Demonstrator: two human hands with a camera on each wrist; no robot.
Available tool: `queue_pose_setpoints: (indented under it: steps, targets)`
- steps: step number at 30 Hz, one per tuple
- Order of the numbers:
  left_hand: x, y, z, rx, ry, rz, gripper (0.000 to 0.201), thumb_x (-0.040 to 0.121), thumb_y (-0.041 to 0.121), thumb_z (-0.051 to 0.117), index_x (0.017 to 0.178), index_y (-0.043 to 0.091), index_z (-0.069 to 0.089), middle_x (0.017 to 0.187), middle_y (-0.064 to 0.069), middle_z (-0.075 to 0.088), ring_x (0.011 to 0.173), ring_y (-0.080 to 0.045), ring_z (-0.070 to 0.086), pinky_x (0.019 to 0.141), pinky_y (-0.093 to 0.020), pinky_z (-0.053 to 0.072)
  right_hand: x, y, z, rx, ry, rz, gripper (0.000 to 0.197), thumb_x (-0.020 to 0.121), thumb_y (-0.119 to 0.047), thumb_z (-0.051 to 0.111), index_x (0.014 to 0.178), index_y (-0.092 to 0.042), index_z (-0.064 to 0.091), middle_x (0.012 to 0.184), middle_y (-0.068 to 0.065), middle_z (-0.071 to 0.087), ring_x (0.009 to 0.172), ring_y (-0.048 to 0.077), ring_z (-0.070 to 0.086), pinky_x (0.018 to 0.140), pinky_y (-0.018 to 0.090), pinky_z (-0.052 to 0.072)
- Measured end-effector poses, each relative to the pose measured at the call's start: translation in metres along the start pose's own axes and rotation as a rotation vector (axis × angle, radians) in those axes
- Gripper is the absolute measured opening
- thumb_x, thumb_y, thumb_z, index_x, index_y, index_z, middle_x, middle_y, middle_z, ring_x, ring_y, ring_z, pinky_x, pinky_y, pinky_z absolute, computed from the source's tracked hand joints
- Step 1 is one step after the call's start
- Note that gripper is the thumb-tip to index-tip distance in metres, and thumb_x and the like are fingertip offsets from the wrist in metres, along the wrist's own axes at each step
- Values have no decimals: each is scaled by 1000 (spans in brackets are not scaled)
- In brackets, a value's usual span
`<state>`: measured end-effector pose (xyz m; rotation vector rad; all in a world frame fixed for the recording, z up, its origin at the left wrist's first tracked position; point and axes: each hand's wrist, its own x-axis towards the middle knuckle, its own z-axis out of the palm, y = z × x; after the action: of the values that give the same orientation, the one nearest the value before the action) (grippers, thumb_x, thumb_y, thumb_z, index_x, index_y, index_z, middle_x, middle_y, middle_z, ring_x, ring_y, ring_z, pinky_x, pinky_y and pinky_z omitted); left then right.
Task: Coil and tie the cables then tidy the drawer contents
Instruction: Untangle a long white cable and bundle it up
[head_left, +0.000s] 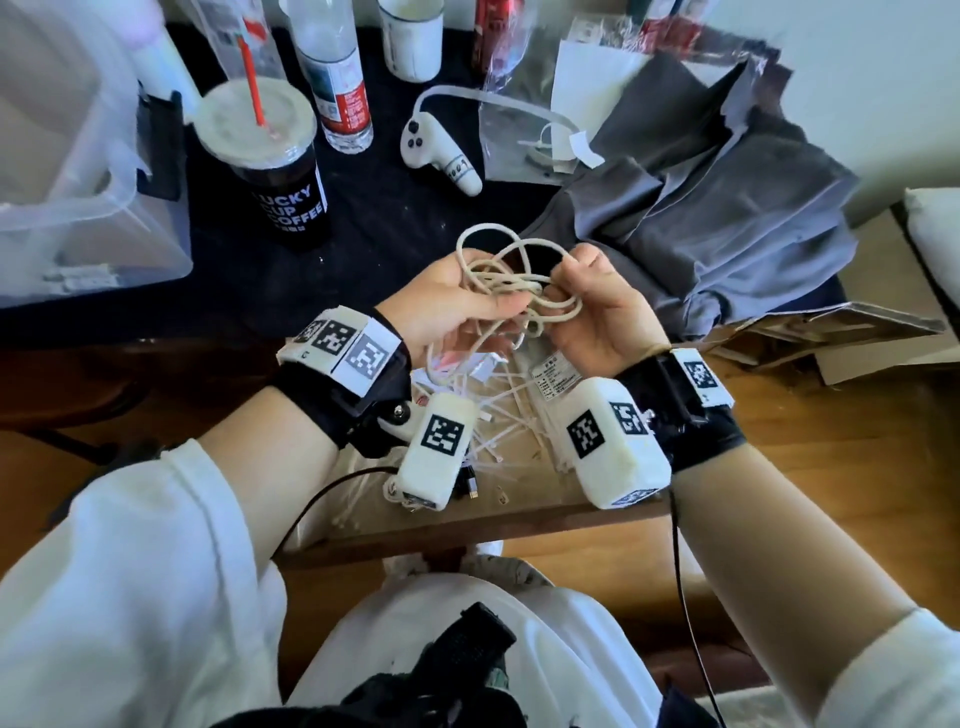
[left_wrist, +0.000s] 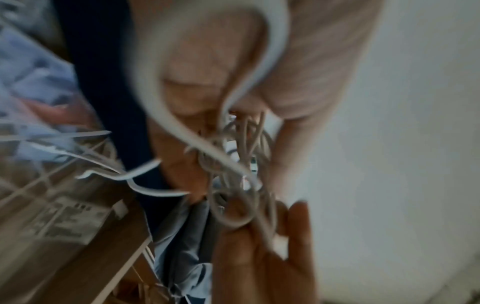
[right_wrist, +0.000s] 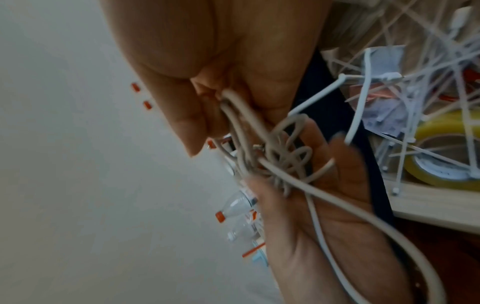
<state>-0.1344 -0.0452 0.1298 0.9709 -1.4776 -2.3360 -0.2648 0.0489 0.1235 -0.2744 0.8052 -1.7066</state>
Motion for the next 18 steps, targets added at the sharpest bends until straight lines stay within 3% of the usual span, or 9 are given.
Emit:
queue_pose_setpoints:
  steps: [2,4,6,8,12,15,17,18]
  targets:
    - [1,7,-4,-20,98,47,11,88,4,58,92,13,52,68,2,70,61,-13,68,51,-22,53,2,-7,10,-34,-19,2,27,57,-11,77,77,-16,59,69,1,61,58,13,59,57,25,52]
    - [-1,17,-11,-127,144,77,6,93,8,52,92,14,54,75,-2,69,61,-14,66,47,-18,49,5,-17,6,-91,69,8,40,61,-11,77,95,-20,57,84,-1,63,60,11,56,59,23,50]
    - [-3,29,-16,-202,151,105,6,95,11,50,93,12,56,84,-6,63,62,-13,65,48,-18,49,7,-22,-2,-253,183,-10,29,81,-3,60,101,-23,54,88,-4,63,55,7,53,54,20,46]
    - [-5,39,-18,-233,136,131,9,95,13,48,92,10,56,82,-7,61,60,-13,64,49,-20,51,6,-17,-8,-468,230,15,36,87,9,45,103,-23,54,97,-4,61,52,4,53,50,17,43]
    - [-8,51,-6,-274,37,137,15,95,16,45,91,5,55,69,-5,64,59,-14,65,53,-22,53,11,7,-15,-758,42,115,58,79,23,47,114,-23,51,117,1,53,60,9,60,51,18,46]
    - [-8,55,5,-293,-17,155,22,98,17,41,87,5,56,64,-3,64,60,-12,64,54,-21,54,20,23,-12,-1029,-106,208,41,82,8,61,98,-30,58,97,-2,63,68,9,58,59,20,46]
    - [-8,60,4,-327,-28,177,21,96,19,42,87,6,56,65,-3,65,60,-12,64,55,-21,54,22,24,-15,-1067,-97,296,13,88,-11,62,81,-22,61,70,-8,65,51,0,52,48,16,38]
    - [-8,62,1,-341,-17,189,18,93,19,44,87,7,56,66,-3,66,61,-12,65,55,-21,54,22,21,-20,-1033,-49,316,14,90,-19,59,76,-18,60,61,-8,64,45,0,48,44,16,32]
